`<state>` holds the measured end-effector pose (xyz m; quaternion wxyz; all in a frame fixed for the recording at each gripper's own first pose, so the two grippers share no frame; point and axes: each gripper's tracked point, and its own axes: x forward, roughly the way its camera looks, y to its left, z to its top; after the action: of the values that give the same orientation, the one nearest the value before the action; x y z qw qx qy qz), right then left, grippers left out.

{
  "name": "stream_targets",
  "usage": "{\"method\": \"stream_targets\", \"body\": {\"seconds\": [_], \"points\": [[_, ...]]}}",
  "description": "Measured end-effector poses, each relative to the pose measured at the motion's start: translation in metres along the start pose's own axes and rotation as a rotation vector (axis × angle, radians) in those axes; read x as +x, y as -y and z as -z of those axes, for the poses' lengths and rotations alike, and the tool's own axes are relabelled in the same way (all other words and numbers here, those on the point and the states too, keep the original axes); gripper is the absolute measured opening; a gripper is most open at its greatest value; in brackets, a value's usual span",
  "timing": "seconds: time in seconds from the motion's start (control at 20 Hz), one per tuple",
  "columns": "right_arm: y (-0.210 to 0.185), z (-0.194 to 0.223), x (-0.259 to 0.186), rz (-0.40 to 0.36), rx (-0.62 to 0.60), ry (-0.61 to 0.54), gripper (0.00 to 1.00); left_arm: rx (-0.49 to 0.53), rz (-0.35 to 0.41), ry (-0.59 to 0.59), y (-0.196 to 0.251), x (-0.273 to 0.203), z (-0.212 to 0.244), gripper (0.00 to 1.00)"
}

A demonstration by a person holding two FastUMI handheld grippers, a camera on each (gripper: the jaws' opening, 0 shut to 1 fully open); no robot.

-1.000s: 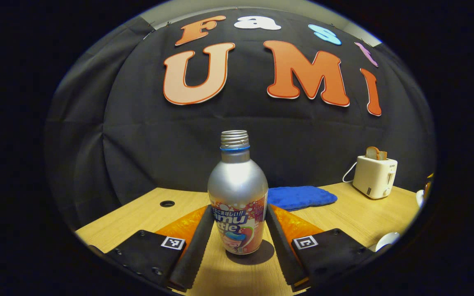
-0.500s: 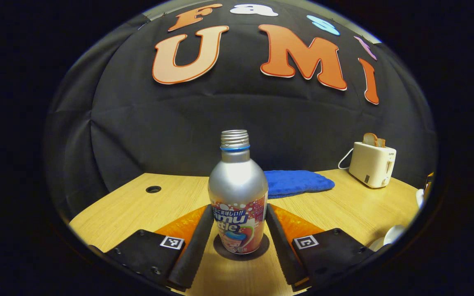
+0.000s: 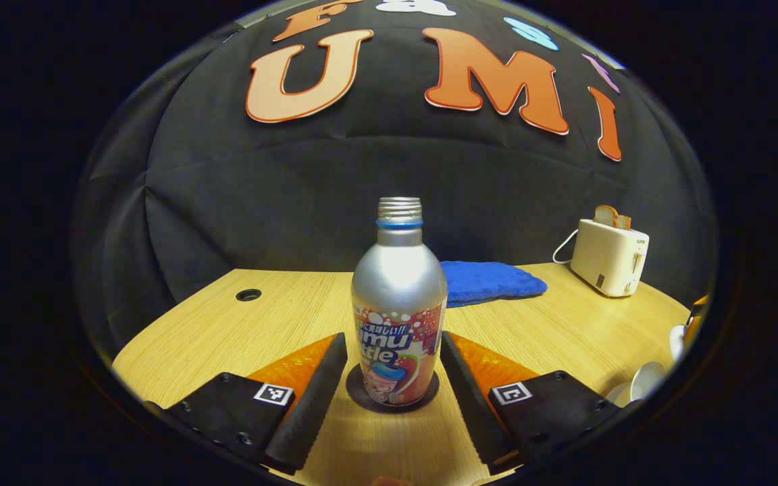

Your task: Open the teacup lid with one hand, grasp the water bottle and pour water into the teacup with the other hand; after pouring, place the water bottle on the coaster and then close the teacup lid.

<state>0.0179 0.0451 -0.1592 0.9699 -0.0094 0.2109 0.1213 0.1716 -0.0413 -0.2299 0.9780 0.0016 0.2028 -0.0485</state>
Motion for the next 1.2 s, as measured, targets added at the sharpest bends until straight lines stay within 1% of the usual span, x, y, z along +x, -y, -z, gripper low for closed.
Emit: {"method": "stream_targets", "body": {"seconds": [0.05,0.1,0.15,0.2,0.35,0.4,0.75,0.8,0.85,0.95,1.15,1.2], "points": [[-0.003,0.0,0.001,-0.004,0.001,0.0,0.24,0.001,-0.006,0.008,-0.002,-0.005,-0.002,0.88],[-0.005,0.001,0.002,-0.011,-0.001,-0.002,0.24,-0.001,-0.011,0.015,-0.004,-0.01,-0.003,0.88],[-0.009,0.003,0.003,-0.014,-0.001,0.0,0.24,-0.003,-0.012,0.021,-0.006,-0.016,-0.004,0.92],[-0.013,0.004,0.004,-0.02,0.0,-0.001,0.24,-0.007,-0.014,0.027,-0.008,-0.021,-0.005,0.89],[-0.02,0.012,0.007,-0.029,0.002,-0.016,0.24,-0.012,-0.012,0.039,-0.011,-0.038,-0.003,0.89],[-0.019,0.014,0.009,-0.026,0.002,-0.02,0.24,-0.012,-0.014,0.045,-0.011,-0.045,-0.004,0.92],[-0.024,0.031,0.014,-0.027,0.009,-0.048,0.24,-0.029,-0.011,0.075,-0.015,-0.076,-0.009,0.92],[-0.025,0.032,0.014,-0.029,0.011,-0.05,0.24,-0.03,-0.007,0.078,-0.016,-0.078,-0.01,0.95],[-0.024,0.033,0.014,-0.024,0.014,-0.051,0.24,-0.032,-0.007,0.083,-0.014,-0.082,-0.012,0.92],[-0.022,0.035,0.015,-0.016,0.021,-0.052,0.24,-0.035,-0.004,0.096,-0.013,-0.087,-0.015,0.92],[-0.023,0.032,0.014,-0.008,0.008,-0.039,0.29,-0.038,0.0,0.112,-0.012,-0.096,-0.019,0.92],[-0.023,0.029,0.013,-0.007,0.004,-0.032,0.31,-0.038,-0.003,0.115,-0.011,-0.097,-0.02,0.95]]}}
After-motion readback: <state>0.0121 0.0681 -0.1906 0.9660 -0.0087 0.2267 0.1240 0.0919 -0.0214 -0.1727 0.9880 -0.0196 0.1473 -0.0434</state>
